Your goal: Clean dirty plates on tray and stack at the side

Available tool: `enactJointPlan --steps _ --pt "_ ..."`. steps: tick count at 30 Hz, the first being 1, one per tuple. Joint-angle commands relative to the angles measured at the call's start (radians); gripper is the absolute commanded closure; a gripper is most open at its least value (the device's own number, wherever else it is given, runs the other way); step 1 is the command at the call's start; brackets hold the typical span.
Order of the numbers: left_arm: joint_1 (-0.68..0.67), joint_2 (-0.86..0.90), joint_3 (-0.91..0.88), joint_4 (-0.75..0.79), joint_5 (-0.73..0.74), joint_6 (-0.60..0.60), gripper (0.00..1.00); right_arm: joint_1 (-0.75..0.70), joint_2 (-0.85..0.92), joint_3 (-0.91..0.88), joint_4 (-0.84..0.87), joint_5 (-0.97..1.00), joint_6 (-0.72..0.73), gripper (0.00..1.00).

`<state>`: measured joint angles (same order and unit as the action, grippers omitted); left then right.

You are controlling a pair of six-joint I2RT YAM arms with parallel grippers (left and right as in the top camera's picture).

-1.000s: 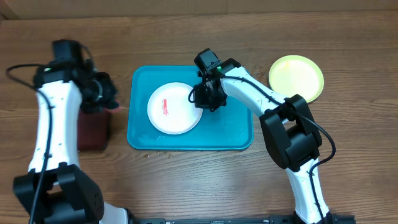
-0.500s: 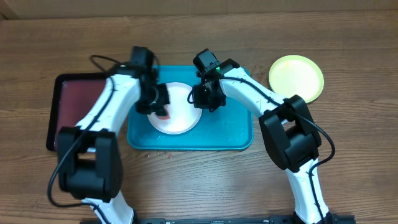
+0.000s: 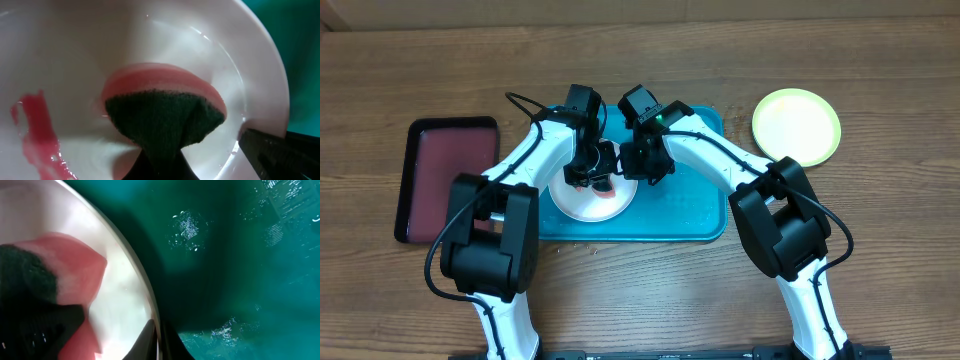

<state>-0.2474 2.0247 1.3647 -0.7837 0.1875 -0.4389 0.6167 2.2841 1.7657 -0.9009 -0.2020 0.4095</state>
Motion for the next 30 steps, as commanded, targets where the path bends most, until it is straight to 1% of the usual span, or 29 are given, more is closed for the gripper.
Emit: enactJointPlan --steps 1,3,5,7,8,10,11,12,13,14,16,18,22,24,27,30 --pt "-0.001 0.051 -0.004 0.003 -0.077 -0.014 0.92 0.016 0.016 -0.025 -0.008 0.029 -0.017 0.96" --pt "0.0 0.051 -0.001 0.003 -0.094 -0.013 0.74 0.016 0.016 -0.025 -0.007 0.029 -0.017 0.96" --pt "0.003 0.051 0.01 -0.001 -0.094 -0.011 0.75 0.016 0.016 -0.025 -0.005 0.029 -0.017 0.96" --pt "0.008 0.049 0.034 -0.021 -0.093 -0.011 0.81 0.016 0.016 -0.025 -0.005 0.029 -0.017 0.96" --pt "0.01 0.049 0.048 -0.034 -0.093 -0.011 0.82 0.016 0.016 -0.025 -0.005 0.029 -0.016 0.96" --pt "0.013 0.048 0.079 -0.061 -0.094 -0.011 0.83 0.016 0.016 -0.025 -0.005 0.029 -0.017 0.96" --pt "0.014 0.048 0.09 -0.071 -0.095 -0.011 0.82 0.016 0.016 -0.025 -0.005 0.029 -0.017 0.96" --pt "0.013 0.048 0.1 -0.077 -0.094 -0.011 0.79 0.016 0.016 -0.025 -0.005 0.029 -0.017 0.96" --pt "0.013 0.048 0.103 -0.078 -0.095 -0.011 0.73 0.016 0.016 -0.025 -0.004 0.029 -0.017 0.96" --pt "0.013 0.048 0.103 -0.077 -0.095 -0.011 0.7 0.016 0.016 -0.025 -0.003 0.029 -0.017 0.96" --pt "0.013 0.048 0.102 -0.077 -0.098 -0.011 0.69 0.016 0.016 -0.025 -0.001 0.029 -0.017 0.96" --pt "0.013 0.048 0.102 -0.078 -0.119 -0.011 0.72 0.016 0.016 -0.025 -0.001 0.029 -0.017 0.96" --pt "0.013 0.048 0.102 -0.079 -0.149 -0.011 0.9 0.016 0.016 -0.025 -0.002 0.029 -0.017 0.96" --pt "0.013 0.048 0.102 -0.08 -0.171 -0.011 0.96 0.016 0.016 -0.025 -0.001 0.029 -0.017 0.96" --pt "0.013 0.048 0.095 -0.09 -0.212 -0.011 0.96 0.016 0.016 -0.025 -0.002 0.029 -0.017 0.96" --pt "0.013 0.048 0.09 -0.135 -0.296 -0.015 0.96 0.016 0.016 -0.025 -0.006 0.029 -0.017 0.96"
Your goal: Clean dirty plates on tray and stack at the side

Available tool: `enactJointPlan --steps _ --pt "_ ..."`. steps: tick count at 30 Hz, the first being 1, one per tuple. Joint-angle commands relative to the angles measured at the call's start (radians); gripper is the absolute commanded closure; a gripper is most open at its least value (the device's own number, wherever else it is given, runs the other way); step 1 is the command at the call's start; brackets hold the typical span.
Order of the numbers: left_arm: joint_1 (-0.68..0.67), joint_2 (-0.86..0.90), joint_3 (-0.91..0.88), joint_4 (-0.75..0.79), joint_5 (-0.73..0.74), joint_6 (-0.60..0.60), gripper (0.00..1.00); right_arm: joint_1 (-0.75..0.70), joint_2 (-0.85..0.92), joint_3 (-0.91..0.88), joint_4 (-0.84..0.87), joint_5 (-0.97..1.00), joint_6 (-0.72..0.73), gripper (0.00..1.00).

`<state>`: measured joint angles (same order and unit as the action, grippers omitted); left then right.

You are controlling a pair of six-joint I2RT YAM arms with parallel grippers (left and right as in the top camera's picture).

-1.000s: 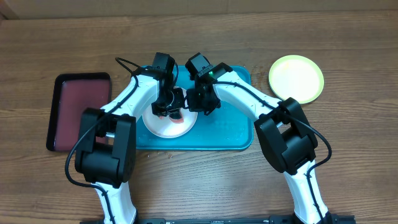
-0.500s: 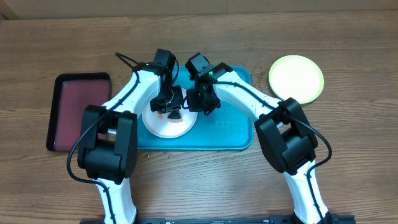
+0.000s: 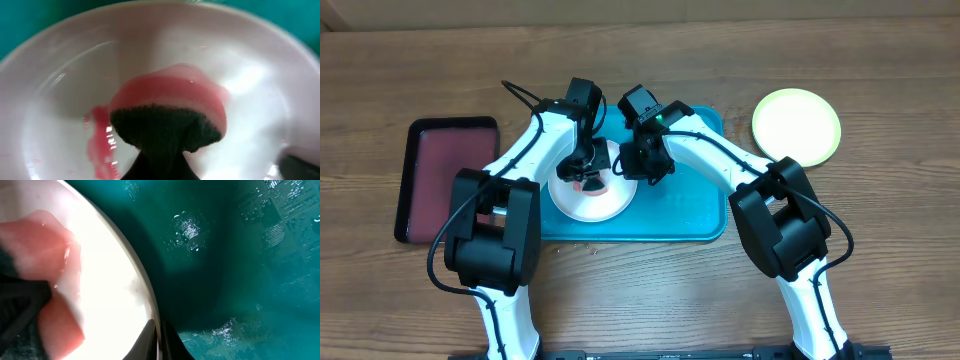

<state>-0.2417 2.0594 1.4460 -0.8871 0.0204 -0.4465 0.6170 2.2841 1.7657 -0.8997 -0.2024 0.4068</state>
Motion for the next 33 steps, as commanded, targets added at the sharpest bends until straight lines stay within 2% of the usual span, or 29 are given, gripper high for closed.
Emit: enactJointPlan --steps 1,7,10,14,19,22,26,29,33 --pt "0.008 0.013 0.008 -0.049 -0.166 -0.007 0.96 0.016 0.016 -0.025 -0.009 0.029 -0.014 0.96" --pt "0.008 0.013 0.009 -0.103 -0.338 -0.007 0.96 0.016 0.016 -0.025 -0.008 0.029 -0.014 0.96" --pt "0.008 0.013 0.018 -0.091 -0.364 -0.007 0.96 0.016 0.016 -0.025 -0.009 0.029 -0.014 0.96" --pt "0.008 0.013 0.048 -0.053 -0.247 -0.001 0.96 0.016 0.016 -0.025 -0.006 0.029 -0.014 0.96" --pt "0.008 0.014 0.045 0.061 0.126 0.058 0.96 0.016 0.016 -0.025 -0.005 0.029 -0.014 0.96" --pt "0.0 0.014 0.04 0.085 0.233 0.058 0.96 0.016 0.016 -0.025 -0.006 0.029 -0.014 0.96" --pt "-0.014 0.014 0.032 0.052 0.241 0.067 0.96 0.016 0.016 -0.025 -0.006 0.029 -0.014 0.96" --pt "-0.017 0.014 0.029 -0.005 0.23 0.13 0.96 0.016 0.016 -0.025 -0.009 0.029 -0.014 0.96" --pt "-0.013 0.014 0.029 -0.103 0.06 0.148 0.96 0.016 0.016 -0.025 -0.012 0.029 -0.014 0.96"
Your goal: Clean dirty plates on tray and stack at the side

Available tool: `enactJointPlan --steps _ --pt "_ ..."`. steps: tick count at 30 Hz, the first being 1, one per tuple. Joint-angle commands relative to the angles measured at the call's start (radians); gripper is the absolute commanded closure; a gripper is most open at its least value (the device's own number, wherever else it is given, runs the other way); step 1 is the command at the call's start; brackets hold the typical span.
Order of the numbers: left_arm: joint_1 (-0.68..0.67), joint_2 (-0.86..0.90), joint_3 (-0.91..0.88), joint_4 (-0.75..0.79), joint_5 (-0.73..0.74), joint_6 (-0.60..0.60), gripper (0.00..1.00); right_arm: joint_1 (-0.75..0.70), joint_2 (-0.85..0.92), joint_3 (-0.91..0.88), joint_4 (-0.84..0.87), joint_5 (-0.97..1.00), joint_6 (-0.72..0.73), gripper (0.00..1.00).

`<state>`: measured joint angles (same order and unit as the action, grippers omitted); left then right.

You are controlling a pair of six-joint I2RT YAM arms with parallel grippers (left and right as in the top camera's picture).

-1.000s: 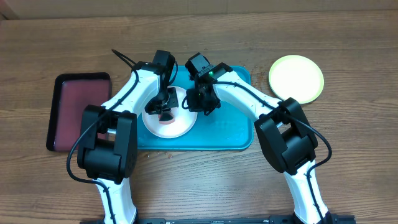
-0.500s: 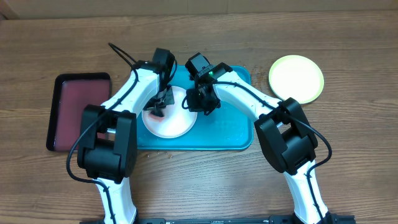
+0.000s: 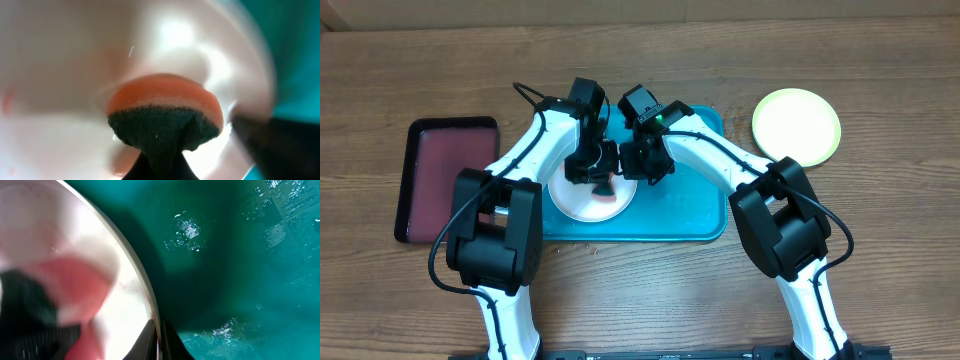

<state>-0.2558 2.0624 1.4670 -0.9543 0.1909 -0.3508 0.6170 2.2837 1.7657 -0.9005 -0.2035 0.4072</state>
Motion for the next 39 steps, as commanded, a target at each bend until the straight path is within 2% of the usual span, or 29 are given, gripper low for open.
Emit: enactJointPlan --steps 1,7,10,16,21,26,30,34,37,39 --pt "0.002 0.011 0.008 -0.048 -0.152 0.052 0.96 0.016 0.017 -0.025 -0.012 0.03 -0.014 0.96" --pt "0.009 0.011 0.008 -0.064 -0.426 0.051 0.96 0.016 0.016 -0.025 -0.015 0.03 -0.015 0.96" --pt "0.009 0.011 0.008 -0.012 -0.494 0.052 0.96 0.016 0.016 -0.025 -0.017 0.03 -0.015 0.96" --pt "0.009 0.011 0.008 0.137 -0.474 0.051 0.96 0.016 0.017 -0.025 -0.017 0.03 -0.015 0.96" --pt "0.009 0.011 0.008 0.177 -0.297 0.048 0.96 0.016 0.016 -0.025 -0.017 0.03 -0.015 0.96" --pt "0.01 0.011 0.008 0.104 -0.28 0.049 0.96 0.016 0.017 -0.025 -0.018 0.03 -0.015 0.96" --pt "0.03 0.011 0.008 0.015 -0.352 0.044 0.96 0.016 0.016 -0.025 -0.018 0.03 -0.015 0.96" --pt "0.078 0.011 0.008 -0.046 -0.435 -0.051 0.96 0.016 0.017 -0.025 -0.018 0.03 -0.015 0.96" --pt "0.121 0.011 0.008 -0.063 -0.41 -0.111 0.96 0.016 0.016 -0.025 -0.018 0.03 -0.015 0.96" --pt "0.146 0.011 0.007 -0.055 -0.345 -0.109 0.96 0.016 0.016 -0.025 -0.018 0.03 -0.015 0.96"
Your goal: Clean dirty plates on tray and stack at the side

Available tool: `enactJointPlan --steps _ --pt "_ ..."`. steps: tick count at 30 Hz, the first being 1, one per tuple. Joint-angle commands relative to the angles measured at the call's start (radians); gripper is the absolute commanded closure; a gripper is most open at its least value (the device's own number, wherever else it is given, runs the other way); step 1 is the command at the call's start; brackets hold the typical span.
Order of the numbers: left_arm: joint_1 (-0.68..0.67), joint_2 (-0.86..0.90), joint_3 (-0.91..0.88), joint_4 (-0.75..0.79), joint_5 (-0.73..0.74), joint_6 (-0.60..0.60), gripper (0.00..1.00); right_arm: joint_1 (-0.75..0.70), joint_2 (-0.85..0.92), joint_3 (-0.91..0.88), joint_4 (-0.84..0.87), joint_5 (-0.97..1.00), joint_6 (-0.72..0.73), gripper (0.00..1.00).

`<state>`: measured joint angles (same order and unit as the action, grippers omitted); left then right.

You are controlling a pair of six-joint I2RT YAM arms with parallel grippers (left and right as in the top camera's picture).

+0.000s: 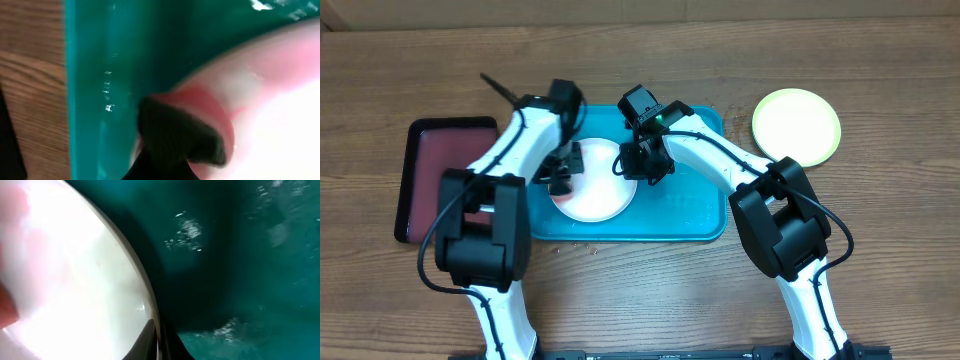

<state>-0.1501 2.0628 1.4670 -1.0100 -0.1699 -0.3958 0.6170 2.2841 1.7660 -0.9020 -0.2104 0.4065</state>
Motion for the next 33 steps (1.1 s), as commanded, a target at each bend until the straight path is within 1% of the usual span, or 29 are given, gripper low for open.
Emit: enactJointPlan --steps 1,7,12,20,23,26,30,33 --pt "0.053 0.011 0.008 0.011 0.065 -0.053 0.96 0.016 0.016 -0.025 -0.016 0.037 -0.014 0.96" --pt "0.057 0.011 0.007 0.063 0.27 0.0 0.96 0.016 0.016 -0.025 -0.015 0.037 -0.014 0.96" --pt "0.037 0.011 0.007 0.109 0.37 0.0 0.96 0.016 0.016 -0.025 -0.015 0.037 -0.014 0.96" --pt "-0.024 0.017 -0.008 0.171 0.373 -0.001 0.96 0.016 0.016 -0.025 -0.016 0.037 -0.014 0.96" --pt "-0.043 0.031 -0.028 0.166 0.377 0.0 0.96 0.016 0.016 -0.025 -0.016 0.037 -0.014 0.96" --pt "-0.058 0.049 -0.047 0.12 0.369 0.0 0.96 0.016 0.016 -0.025 -0.017 0.037 -0.014 0.96" --pt "-0.06 0.056 -0.048 0.026 0.281 0.0 0.96 0.016 0.016 -0.025 -0.018 0.037 -0.014 0.96" --pt "-0.057 0.053 -0.046 -0.03 0.183 -0.001 0.96 0.016 0.016 -0.025 -0.018 0.037 -0.014 0.96"
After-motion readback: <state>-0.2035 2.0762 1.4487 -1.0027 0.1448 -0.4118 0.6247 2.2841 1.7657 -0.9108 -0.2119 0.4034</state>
